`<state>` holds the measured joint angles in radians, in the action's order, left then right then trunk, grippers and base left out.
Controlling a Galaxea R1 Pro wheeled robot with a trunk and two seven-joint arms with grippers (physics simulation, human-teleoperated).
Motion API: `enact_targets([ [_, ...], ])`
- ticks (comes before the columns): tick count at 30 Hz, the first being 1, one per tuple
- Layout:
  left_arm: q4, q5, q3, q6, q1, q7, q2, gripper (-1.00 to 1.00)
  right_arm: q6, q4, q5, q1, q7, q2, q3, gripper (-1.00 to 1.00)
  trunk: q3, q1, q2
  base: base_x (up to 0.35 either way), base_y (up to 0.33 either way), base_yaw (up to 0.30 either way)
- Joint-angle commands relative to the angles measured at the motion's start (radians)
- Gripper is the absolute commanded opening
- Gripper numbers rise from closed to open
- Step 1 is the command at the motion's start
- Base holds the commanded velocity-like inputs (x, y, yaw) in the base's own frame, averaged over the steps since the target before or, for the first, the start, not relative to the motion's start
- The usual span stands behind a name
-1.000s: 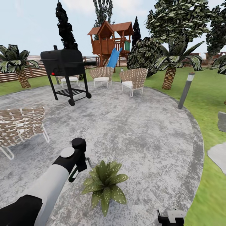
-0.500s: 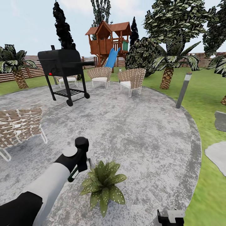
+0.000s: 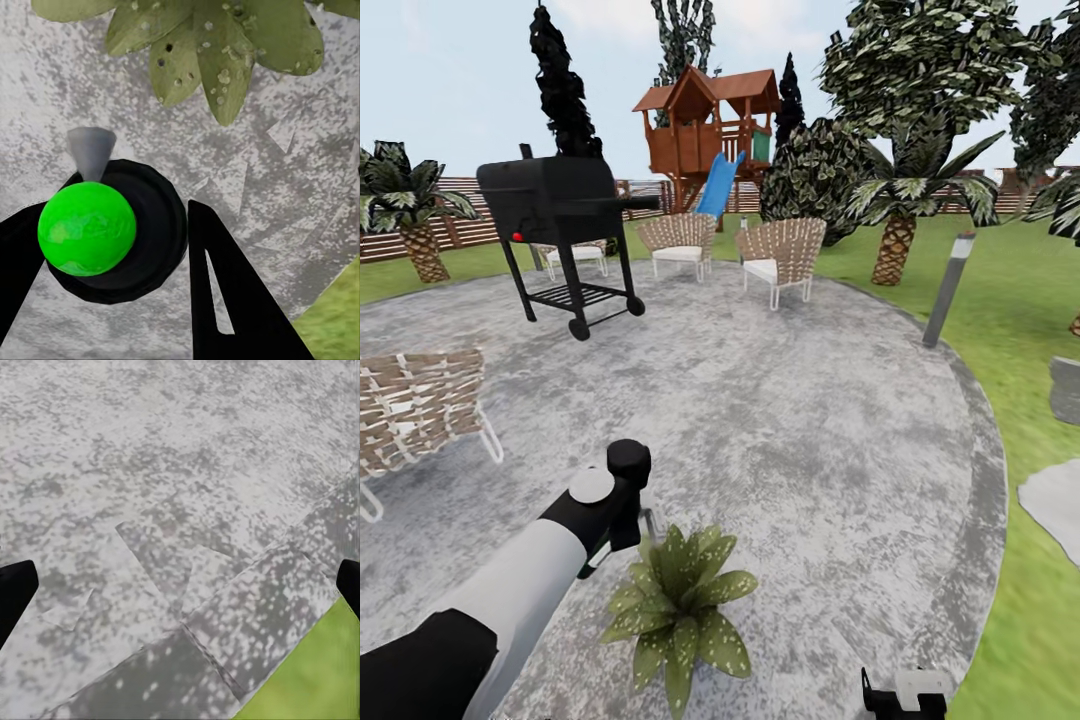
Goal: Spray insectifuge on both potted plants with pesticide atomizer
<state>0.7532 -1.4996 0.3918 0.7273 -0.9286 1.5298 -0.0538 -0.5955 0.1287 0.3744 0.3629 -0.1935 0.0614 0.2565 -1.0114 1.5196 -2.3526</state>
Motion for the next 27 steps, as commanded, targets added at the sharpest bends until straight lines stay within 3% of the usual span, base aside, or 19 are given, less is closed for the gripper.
enact_targets([
  [1, 0.0, -0.01, 0.002, 0.011, 0.0, 0.009, 0.0, -1.0, -0.003, -0.001, 0.011, 0.001, -0.006, 0.0, 0.004, 1.0, -0.001, 0.0, 0.0, 0.02, -0.044, 0.192],
  [7, 0.0, -0.077, 0.001, 0.011, 0.009, 0.009, -0.001, -1.0, -0.003, -0.001, 0.011, 0.001, -0.006, 0.0, 0.004, 1.0, -0.001, 0.0, 0.0, 0.004, -0.008, 0.256],
  [17, -0.002, -0.072, -0.014, 0.02, 0.011, 0.009, -0.003, -1.0, -0.002, -0.001, 0.011, 0.001, -0.006, 0.0, 0.004, 1.0, -0.001, 0.0, 0.0, 0.0, -0.079, 0.045],
  [27, 0.0, -0.071, -0.013, 0.021, 0.011, 0.009, -0.006, -1.0, -0.002, -0.001, 0.011, 0.001, -0.006, 0.0, 0.004, 1.0, -0.001, 0.0, 0.0, 0.0, -0.271, 0.26],
])
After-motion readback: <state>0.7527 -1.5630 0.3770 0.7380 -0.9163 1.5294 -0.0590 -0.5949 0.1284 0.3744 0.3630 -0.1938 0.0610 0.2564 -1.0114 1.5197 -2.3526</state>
